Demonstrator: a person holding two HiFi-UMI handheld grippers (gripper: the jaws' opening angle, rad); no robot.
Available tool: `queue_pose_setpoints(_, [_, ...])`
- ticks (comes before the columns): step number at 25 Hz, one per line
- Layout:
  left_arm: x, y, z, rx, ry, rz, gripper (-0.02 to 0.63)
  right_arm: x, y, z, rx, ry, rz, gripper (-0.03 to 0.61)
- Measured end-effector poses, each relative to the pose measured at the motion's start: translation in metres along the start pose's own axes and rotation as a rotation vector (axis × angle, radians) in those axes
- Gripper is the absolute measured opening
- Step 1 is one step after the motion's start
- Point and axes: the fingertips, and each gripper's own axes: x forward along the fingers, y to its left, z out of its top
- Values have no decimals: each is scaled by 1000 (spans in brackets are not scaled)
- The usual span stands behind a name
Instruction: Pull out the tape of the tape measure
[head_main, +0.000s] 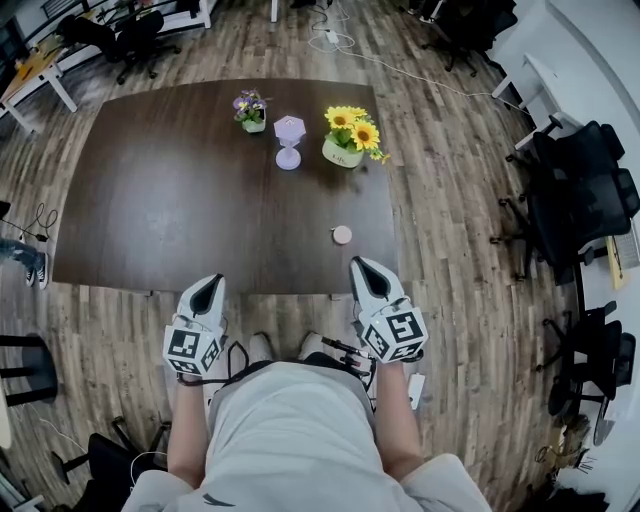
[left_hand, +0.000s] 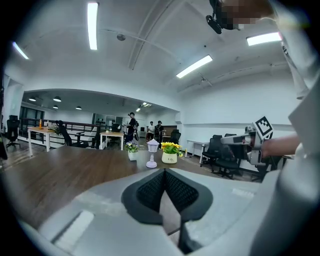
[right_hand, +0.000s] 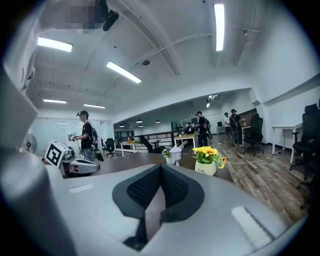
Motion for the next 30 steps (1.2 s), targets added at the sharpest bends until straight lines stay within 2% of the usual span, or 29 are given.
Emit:
queue_pose_setpoints(8, [-2, 0, -1, -2, 6, 5, 6, -2, -2, 3, 18, -16, 4, 0])
queue_pose_setpoints(21, [-7, 2, -8, -14, 14, 21, 6, 0, -10, -10, 20, 15, -6, 0])
queue_pose_setpoints(30, [-8, 8, -8, -22, 19, 36, 6, 17, -33, -39, 4, 101, -57, 0])
